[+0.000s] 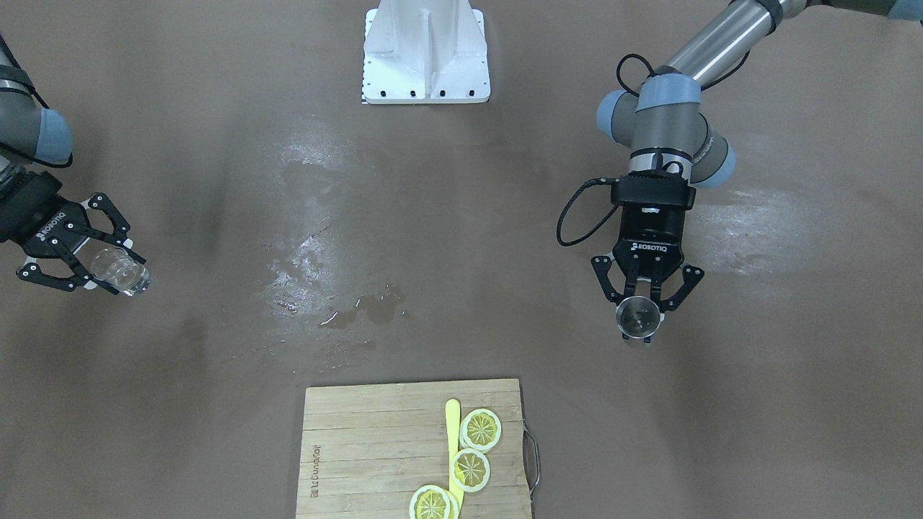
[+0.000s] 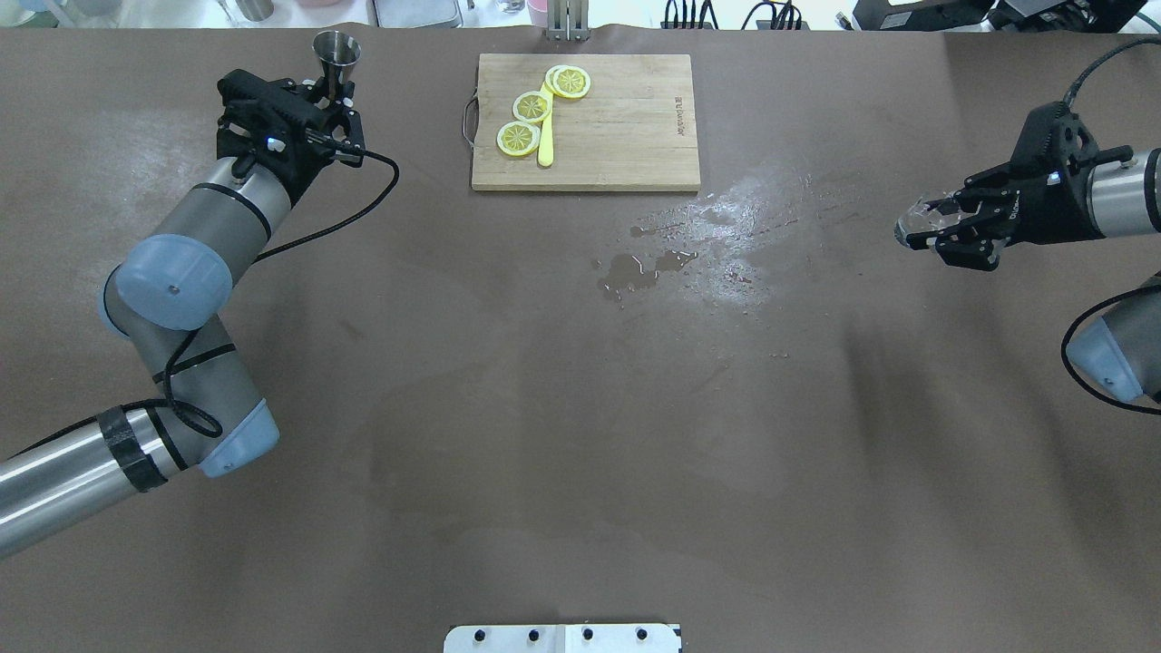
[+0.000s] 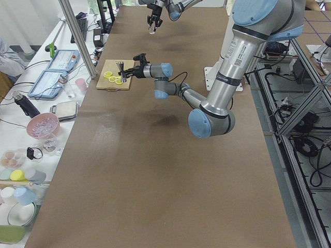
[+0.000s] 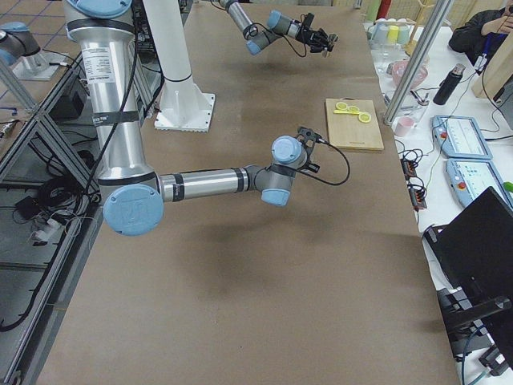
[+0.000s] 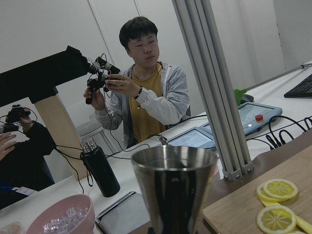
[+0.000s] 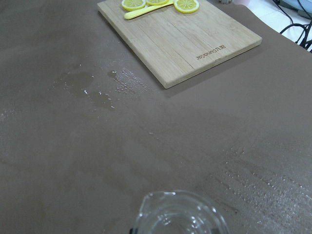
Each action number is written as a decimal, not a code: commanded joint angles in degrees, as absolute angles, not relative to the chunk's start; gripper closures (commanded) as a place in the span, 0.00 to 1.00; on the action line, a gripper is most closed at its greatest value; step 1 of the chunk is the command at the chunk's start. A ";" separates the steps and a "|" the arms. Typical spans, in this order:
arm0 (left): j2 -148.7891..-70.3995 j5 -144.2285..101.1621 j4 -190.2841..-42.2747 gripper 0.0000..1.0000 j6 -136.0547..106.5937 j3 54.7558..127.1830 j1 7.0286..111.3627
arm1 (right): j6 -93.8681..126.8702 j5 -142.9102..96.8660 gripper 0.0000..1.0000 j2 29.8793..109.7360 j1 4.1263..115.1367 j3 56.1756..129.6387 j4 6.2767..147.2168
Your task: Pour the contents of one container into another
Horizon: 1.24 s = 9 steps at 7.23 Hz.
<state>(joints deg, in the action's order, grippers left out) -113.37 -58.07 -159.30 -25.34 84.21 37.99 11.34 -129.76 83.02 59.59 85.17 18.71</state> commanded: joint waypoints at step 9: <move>-86.24 -52.07 -172.88 1.00 -51.19 89.20 41.25 | 7.12 -130.08 1.00 82.27 49.40 78.32 14.59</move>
<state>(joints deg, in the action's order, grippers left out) -88.90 -56.53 -172.59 -46.72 88.38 43.50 7.62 -130.35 82.26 49.51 79.05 14.54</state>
